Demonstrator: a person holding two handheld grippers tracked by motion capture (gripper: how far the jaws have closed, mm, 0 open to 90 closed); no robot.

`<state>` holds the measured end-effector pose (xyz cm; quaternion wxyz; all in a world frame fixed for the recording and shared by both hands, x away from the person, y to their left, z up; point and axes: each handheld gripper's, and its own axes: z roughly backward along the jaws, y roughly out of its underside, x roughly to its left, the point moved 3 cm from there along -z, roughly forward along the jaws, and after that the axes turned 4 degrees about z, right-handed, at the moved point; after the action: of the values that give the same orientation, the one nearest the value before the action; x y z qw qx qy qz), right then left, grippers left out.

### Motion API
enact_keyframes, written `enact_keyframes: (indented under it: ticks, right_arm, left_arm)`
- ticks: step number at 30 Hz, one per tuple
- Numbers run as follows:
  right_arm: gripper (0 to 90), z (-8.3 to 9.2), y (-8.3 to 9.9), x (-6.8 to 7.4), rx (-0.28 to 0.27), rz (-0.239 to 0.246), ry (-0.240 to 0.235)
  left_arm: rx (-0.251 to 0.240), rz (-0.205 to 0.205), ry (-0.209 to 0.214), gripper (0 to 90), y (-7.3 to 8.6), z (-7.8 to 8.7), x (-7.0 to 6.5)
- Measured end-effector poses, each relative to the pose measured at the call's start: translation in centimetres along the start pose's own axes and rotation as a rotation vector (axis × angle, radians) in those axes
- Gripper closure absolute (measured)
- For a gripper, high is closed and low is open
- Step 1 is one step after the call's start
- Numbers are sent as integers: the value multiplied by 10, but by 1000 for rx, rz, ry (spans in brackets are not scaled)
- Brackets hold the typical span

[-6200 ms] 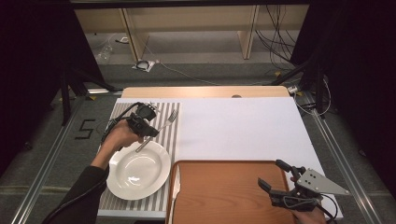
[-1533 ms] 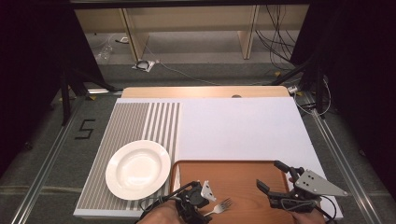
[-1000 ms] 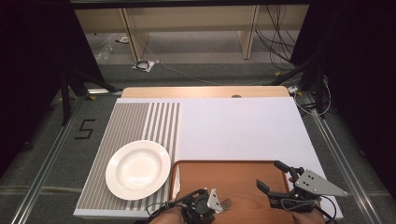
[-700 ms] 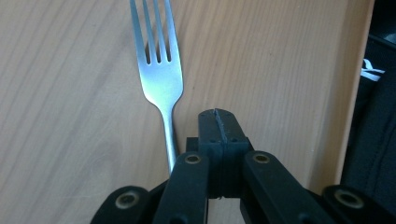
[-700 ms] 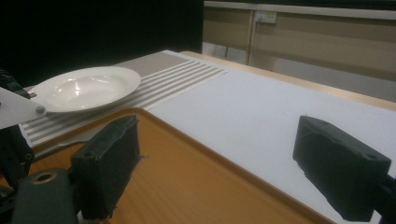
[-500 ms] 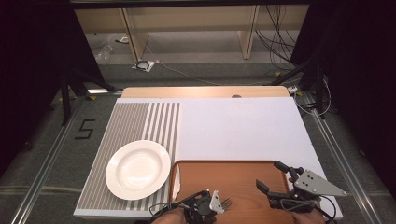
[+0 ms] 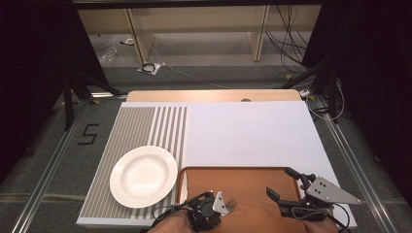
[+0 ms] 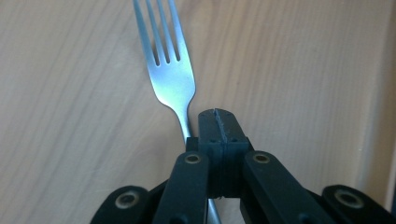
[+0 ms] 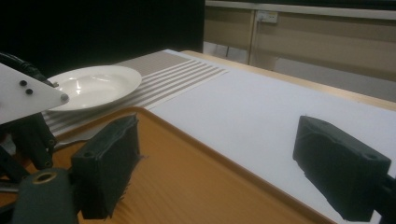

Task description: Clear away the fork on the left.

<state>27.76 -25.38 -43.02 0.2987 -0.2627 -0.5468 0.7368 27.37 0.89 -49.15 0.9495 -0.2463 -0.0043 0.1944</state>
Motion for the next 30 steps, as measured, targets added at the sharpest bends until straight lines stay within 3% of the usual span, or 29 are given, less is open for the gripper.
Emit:
enact_keyframes:
  ticks: [17,20,30]
  right_arm:
    - [156,0,0,0,1,0,0]
    - [156,2,0,0,19,2,4]
    - [157,0,0,0,2,0,-2]
  left_arm:
    - [29,64,-62,892,7,7,20]
    - [34,78,-63,892,8,8,23]
    - [40,109,-74,892,13,13,36]
